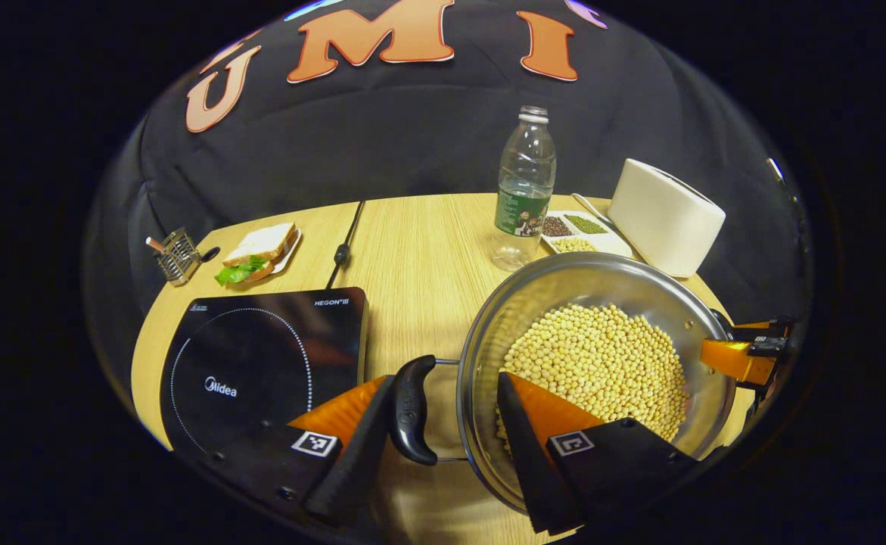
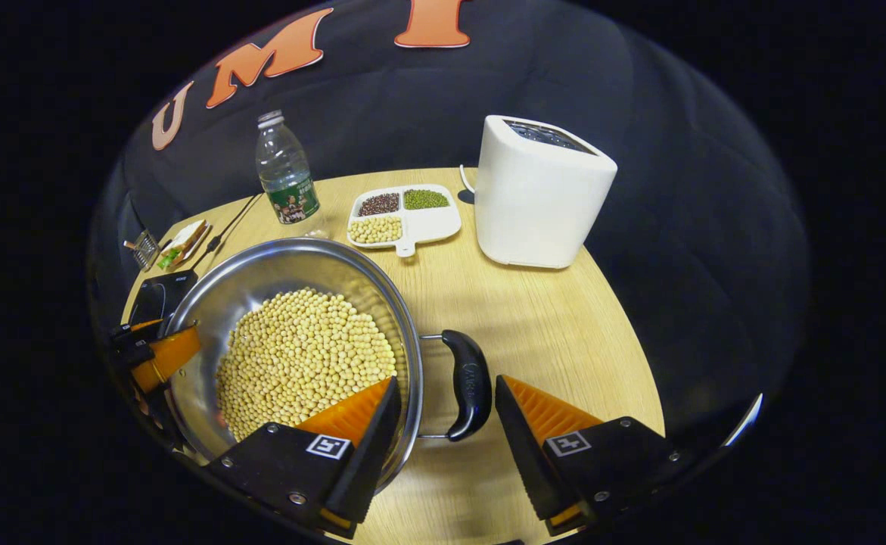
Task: First push the handle of the pot to place it horizontally, then grasp the pot with both hands and set it on the induction cooktop.
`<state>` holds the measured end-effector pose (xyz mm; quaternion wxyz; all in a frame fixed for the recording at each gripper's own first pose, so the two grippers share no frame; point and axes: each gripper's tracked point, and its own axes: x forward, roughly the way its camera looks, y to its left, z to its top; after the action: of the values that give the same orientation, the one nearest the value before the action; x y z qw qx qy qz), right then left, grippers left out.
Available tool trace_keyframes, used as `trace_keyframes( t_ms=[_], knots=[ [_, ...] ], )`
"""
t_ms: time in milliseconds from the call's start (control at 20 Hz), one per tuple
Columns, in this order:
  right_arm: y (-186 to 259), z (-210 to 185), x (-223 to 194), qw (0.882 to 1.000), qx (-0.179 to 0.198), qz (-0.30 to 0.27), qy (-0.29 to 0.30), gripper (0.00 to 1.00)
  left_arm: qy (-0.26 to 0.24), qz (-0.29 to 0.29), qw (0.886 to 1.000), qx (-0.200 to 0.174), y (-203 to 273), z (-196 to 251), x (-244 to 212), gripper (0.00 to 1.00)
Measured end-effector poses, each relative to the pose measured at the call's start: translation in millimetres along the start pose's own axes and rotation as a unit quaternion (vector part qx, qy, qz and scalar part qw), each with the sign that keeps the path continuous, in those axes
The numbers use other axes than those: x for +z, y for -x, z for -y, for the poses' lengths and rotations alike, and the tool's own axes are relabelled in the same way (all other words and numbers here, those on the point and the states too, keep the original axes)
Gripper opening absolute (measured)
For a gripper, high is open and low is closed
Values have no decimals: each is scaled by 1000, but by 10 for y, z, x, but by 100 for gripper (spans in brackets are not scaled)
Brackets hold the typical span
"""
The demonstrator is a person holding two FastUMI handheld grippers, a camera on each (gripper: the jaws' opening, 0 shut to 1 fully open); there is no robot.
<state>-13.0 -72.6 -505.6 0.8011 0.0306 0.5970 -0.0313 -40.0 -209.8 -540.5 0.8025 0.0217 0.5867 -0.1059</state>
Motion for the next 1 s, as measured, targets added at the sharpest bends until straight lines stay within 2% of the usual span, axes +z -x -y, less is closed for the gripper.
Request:
trace_keyframes(
  t_ms=[100,150,200,300,600,750,800,850,1000],
  knots=[
    [-47,-16,-7,1000,-1,2,-3,78,3,-22,1000,-3,-95,6,-95,87],
    [-64,-29,-5,1000,1,2,-3,72,5,-28,1000,-3,-136,2,-130,87],
    [-84,-37,-4,1000,0,2,0,75,8,-24,1000,-2,-161,-10,-106,87],
    [-85,-36,2,1000,-5,0,4,70,8,-25,1000,-2,-208,-7,-102,81],
    [-89,-21,9,1000,-10,0,-1,69,7,1,1000,-5,-294,5,-32,81],
    [-122,-10,27,1000,-25,7,-2,71,-4,10,1000,-6,-320,23,-2,81],
    [-140,-18,11,1000,-31,7,0,67,-6,13,1000,-5,-329,22,10,79],
    [-130,-21,16,999,-35,10,3,71,-7,15,1000,-5,-339,25,6,81],
    [-99,-17,14,999,-39,13,-6,67,-11,22,1000,-3,-337,12,42,78]
  ],
)
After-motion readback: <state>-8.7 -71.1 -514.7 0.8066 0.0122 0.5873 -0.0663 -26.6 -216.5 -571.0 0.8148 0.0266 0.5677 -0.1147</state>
